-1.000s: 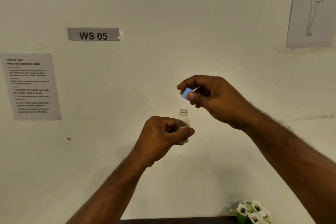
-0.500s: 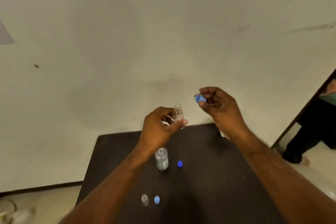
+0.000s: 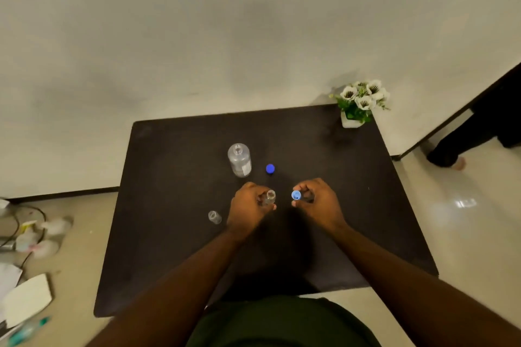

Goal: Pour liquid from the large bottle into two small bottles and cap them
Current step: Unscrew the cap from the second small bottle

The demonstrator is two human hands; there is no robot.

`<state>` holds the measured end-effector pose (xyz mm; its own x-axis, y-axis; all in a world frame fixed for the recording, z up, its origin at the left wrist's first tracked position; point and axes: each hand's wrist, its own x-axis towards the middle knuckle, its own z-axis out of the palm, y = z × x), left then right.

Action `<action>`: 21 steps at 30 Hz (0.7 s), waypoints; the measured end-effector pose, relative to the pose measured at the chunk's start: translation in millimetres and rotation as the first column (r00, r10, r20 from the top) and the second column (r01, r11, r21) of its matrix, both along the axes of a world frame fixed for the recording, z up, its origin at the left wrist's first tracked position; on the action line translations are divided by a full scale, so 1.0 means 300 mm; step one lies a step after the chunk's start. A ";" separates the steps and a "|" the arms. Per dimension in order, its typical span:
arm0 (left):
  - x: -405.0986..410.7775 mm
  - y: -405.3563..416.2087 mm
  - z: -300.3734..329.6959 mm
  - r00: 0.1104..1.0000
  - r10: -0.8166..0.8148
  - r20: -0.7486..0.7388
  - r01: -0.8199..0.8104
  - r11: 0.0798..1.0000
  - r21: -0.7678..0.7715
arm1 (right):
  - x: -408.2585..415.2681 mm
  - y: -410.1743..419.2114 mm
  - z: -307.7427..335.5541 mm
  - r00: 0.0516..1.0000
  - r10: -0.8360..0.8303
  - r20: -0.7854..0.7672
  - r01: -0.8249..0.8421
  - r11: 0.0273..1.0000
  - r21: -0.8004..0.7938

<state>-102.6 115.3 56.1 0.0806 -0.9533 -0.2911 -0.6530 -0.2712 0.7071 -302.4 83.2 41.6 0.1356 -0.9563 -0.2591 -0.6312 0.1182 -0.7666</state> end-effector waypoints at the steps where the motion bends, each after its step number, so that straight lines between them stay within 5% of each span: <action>1: 0.003 0.005 -0.022 1.000 0.002 0.016 -0.002 1.000 0.029 | 0.001 0.005 -0.029 1.000 0.012 -0.020 -0.012 0.999 0.030; 21: -0.008 -0.041 -0.308 0.997 -0.063 0.039 0.060 0.995 0.077 | 0.049 -0.006 -0.307 0.956 0.150 -0.251 -0.138 0.988 0.064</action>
<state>-105.1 103.1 -36.3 0.0358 -0.9321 -0.3605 -0.6984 -0.2814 0.6581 -287.7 81.5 -50.6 0.1953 -0.9180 -0.3451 -0.8174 0.0421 -0.5745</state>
